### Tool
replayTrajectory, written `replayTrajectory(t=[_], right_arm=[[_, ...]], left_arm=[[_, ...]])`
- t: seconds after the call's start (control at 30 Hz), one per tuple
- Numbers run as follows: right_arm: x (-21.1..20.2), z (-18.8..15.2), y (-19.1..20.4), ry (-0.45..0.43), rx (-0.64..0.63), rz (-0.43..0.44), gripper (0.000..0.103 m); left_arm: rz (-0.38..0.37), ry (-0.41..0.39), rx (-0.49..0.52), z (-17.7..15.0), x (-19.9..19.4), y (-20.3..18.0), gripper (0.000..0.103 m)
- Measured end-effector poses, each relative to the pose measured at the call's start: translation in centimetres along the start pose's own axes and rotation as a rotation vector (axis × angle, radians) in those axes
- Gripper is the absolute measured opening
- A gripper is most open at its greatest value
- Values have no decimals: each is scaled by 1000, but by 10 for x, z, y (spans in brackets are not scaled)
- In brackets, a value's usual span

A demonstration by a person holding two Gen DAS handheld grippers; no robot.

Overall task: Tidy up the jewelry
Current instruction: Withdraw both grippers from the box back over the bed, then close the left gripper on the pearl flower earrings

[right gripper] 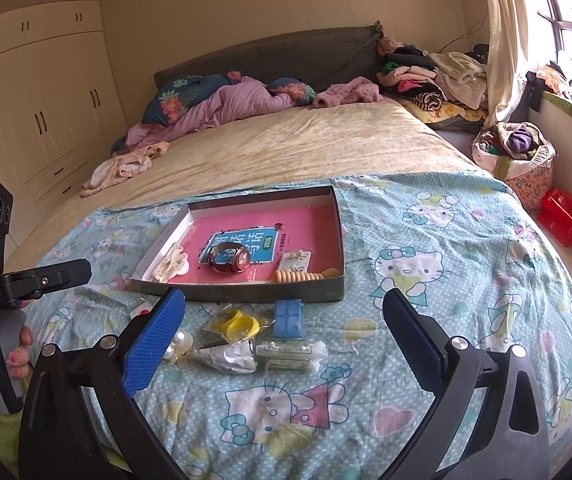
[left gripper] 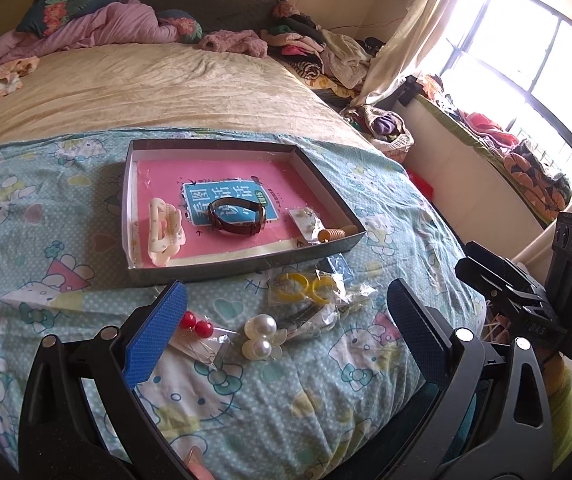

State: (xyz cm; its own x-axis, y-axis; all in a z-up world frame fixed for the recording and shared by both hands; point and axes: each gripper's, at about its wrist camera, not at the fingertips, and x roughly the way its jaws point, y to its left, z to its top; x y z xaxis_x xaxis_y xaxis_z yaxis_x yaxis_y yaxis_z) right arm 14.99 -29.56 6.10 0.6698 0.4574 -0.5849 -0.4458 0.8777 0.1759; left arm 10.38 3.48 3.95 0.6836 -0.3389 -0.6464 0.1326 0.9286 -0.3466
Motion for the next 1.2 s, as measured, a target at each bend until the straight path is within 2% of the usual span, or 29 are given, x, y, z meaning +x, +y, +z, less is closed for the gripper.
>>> replayTrajectory(t=[0.73,1.2], right_arm=[[6,-23,12,76,-37,16,99],[31,-40,9,163,-47,-8,99]], left_arm=[[48,101,93,-43,22,-15,93],[89,147,73,-60,42,-5,93]])
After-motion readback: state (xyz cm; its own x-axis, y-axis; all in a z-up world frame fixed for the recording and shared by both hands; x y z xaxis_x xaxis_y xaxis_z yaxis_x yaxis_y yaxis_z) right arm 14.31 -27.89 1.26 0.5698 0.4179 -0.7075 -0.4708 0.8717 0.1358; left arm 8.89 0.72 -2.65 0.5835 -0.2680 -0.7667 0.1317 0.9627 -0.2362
